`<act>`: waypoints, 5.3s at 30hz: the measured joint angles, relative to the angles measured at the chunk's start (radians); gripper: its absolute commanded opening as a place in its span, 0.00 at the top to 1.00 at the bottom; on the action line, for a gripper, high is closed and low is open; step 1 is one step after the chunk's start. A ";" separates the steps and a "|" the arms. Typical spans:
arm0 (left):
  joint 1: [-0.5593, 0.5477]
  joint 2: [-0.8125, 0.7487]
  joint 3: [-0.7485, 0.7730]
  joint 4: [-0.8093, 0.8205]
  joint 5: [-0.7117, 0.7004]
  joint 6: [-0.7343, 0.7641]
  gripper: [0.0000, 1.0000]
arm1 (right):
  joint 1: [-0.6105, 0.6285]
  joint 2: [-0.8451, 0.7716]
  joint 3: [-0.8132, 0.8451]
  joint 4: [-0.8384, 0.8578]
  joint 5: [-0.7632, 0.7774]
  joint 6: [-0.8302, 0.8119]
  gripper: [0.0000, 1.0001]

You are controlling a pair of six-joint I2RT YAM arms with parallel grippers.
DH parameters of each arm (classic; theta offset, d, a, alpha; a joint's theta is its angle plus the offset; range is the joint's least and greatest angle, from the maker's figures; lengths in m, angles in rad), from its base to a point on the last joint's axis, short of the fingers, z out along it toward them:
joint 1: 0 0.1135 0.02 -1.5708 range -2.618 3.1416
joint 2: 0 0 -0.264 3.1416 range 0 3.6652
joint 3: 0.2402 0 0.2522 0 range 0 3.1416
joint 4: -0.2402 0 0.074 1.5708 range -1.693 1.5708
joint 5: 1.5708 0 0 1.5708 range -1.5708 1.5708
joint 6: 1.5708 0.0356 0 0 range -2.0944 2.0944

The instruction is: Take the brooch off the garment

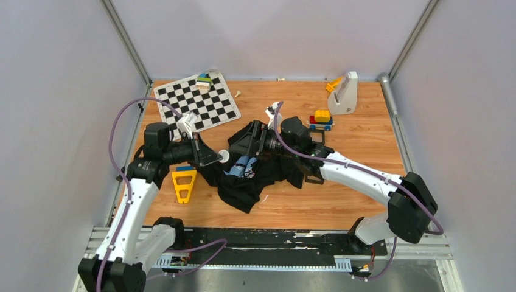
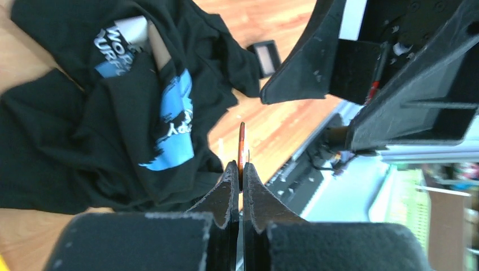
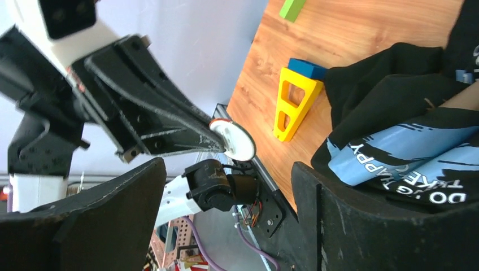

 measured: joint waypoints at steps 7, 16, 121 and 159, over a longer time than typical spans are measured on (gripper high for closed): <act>-0.162 -0.212 -0.073 0.106 -0.253 0.083 1.00 | 0.000 -0.052 0.091 -0.235 0.087 -0.004 0.15; -0.226 -0.303 -0.146 0.236 -0.368 0.267 1.00 | -0.002 -0.047 0.230 -0.444 0.038 -0.140 0.18; -0.314 -0.245 -0.064 0.039 0.048 1.219 0.26 | -0.055 0.222 0.520 -0.888 -0.331 -0.493 0.69; -0.327 -0.041 -0.226 0.318 -0.546 -0.112 0.12 | -0.161 -0.280 0.042 -0.728 0.336 -0.396 0.70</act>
